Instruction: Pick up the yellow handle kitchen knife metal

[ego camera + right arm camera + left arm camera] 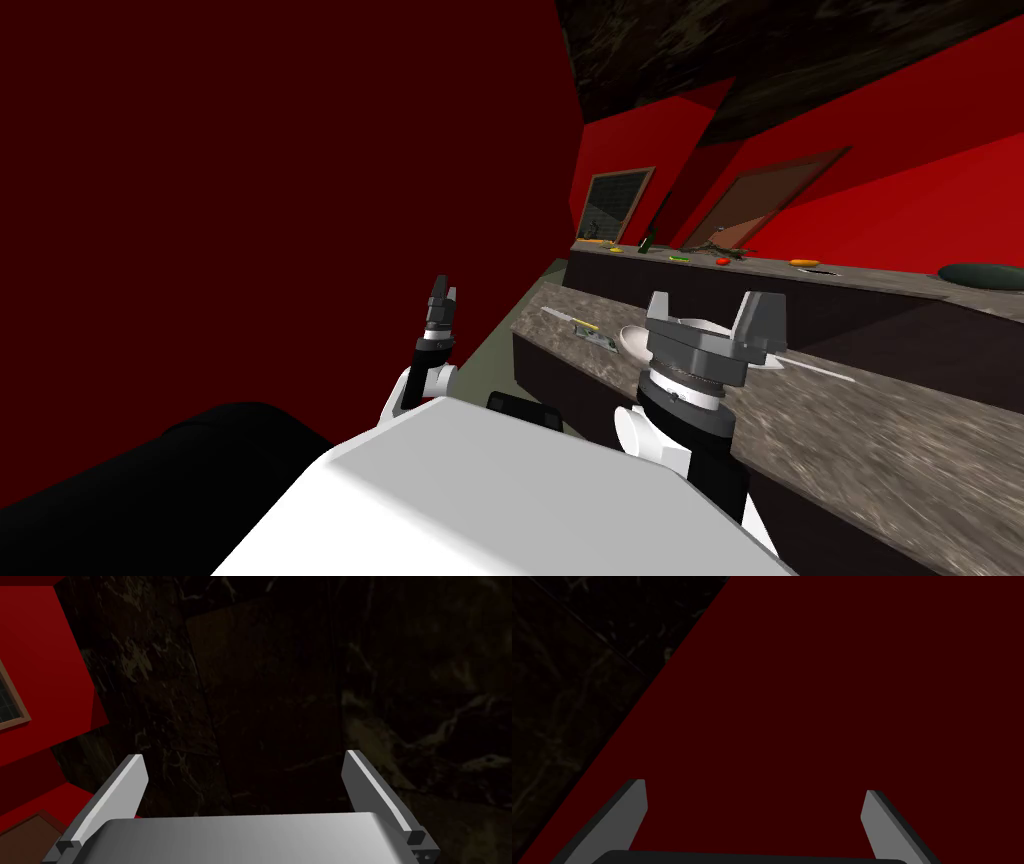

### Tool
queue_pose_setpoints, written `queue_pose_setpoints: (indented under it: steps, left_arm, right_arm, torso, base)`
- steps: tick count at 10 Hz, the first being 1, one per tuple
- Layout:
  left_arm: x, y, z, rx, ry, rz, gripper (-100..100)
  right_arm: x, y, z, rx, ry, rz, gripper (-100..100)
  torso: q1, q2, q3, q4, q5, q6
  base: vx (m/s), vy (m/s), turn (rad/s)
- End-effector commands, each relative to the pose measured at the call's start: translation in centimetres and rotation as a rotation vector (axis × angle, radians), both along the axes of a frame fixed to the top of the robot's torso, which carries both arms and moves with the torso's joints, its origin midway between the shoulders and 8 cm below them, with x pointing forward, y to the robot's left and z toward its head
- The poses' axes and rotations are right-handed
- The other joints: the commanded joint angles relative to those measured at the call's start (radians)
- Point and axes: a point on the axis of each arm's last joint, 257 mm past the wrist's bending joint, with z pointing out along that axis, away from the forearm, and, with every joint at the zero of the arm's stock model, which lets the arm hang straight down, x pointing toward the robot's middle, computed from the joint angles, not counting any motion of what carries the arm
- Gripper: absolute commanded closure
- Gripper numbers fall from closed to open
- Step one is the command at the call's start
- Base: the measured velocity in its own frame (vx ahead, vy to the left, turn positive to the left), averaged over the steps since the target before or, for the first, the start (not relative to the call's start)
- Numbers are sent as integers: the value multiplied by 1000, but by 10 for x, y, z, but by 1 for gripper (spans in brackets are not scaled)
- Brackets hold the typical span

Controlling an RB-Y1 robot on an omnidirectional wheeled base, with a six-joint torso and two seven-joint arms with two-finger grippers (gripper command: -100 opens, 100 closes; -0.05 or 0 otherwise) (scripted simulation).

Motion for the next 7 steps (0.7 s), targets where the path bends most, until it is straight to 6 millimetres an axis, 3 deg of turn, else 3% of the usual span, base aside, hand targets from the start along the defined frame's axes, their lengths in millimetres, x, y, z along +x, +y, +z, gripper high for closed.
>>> queue_pose_setpoints:
  steps: [1, 7]
  left_arm:
    - [0, 0, 0, 0, 0, 0, 0]
    - [0, 0, 0, 0, 0, 0, 0]
  right_arm:
    - [5, 5, -8, -37, 31, 13, -100]
    - [32, 22, -68, -237, 221, 55, -100]
  torso:
    - [0, 0, 0, 0, 0, 0]
    - [3, -1, -1, 0, 1, 0]
  base:
    - [3, 18, 54]
    - [10, 47, 81]
